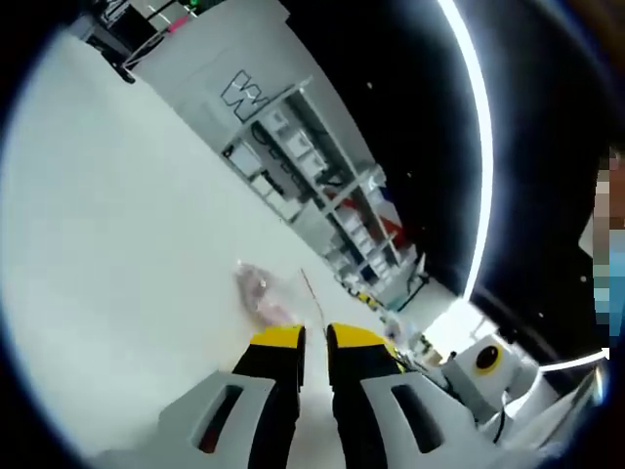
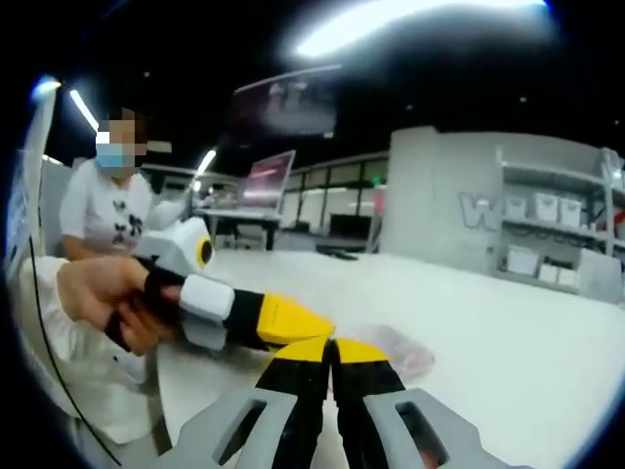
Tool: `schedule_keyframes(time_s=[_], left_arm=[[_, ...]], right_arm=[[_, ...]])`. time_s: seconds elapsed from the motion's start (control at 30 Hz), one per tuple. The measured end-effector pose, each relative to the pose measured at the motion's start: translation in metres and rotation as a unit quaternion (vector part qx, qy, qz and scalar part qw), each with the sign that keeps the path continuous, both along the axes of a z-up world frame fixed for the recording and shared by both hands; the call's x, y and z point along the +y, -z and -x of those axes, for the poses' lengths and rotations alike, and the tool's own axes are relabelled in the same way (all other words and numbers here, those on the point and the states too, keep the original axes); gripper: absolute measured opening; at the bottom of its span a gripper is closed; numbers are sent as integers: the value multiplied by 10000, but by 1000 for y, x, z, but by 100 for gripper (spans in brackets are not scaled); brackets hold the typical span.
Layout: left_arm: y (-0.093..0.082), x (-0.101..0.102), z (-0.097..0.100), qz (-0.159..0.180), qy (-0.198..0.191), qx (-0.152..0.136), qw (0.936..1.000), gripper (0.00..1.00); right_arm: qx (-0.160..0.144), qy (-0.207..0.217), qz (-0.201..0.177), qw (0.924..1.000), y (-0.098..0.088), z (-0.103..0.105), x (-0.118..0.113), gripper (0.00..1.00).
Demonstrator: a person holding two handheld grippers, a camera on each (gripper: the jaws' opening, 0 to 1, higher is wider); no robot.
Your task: Open the resealable bag by pulling the two sides of the seal apart until the entire bag opening is separated and visibly accessible.
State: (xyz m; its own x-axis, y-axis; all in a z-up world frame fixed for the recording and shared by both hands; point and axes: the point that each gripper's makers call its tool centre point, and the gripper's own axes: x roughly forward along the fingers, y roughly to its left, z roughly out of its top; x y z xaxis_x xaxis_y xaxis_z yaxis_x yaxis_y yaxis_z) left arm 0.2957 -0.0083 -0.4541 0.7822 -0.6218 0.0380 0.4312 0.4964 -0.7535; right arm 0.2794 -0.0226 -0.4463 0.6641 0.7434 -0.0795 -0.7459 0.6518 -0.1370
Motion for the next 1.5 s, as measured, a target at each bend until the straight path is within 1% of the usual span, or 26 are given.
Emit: schedule_keyframes(time_s=[0.03,0.1,0.23,0.53,0.67,0.77,0.9,0.93,1.03,1.17,1.3,1.4,1.5], left_arm=[[1,-1,1,45,26,22,10000,2],[0,-1,0,25,-10,-20,10000,2],[1,-1,0,82,12,46,10000,2],[-2,1,1,381,37,113,9992,2],[-2,1,1,376,29,86,9993,2],[-3,2,1,405,16,79,9991,2],[-3,2,1,416,31,70,9991,2],[-3,2,2,411,36,65,9991,2],[-3,2,2,402,46,50,9992,2],[-4,1,2,383,61,26,9992,2],[-4,0,3,376,89,20,9992,2],[-4,0,3,364,94,15,9993,2],[-4,-1,3,361,106,10,9993,2]], right_arm=[[-3,0,28,10000,1,0,0,0],[-15,-3,39,10000,1,0,1,0],[6,-17,37,10000,2,0,1,0],[-6,-9,13,10000,2,-1,1,0],[-31,-42,56,10000,3,1,3,0],[-154,-81,197,9997,4,3,6,0],[-258,-11,282,9993,3,1,6,7],[-263,15,273,9993,2,0,5,7],[-237,59,152,9996,-1,-1,2,6],[-205,127,84,9997,-2,-3,1,6],[-126,138,135,9997,1,-4,1,4],[-126,77,175,9997,2,-3,4,0],[-115,50,169,9998,2,-2,4,0]])
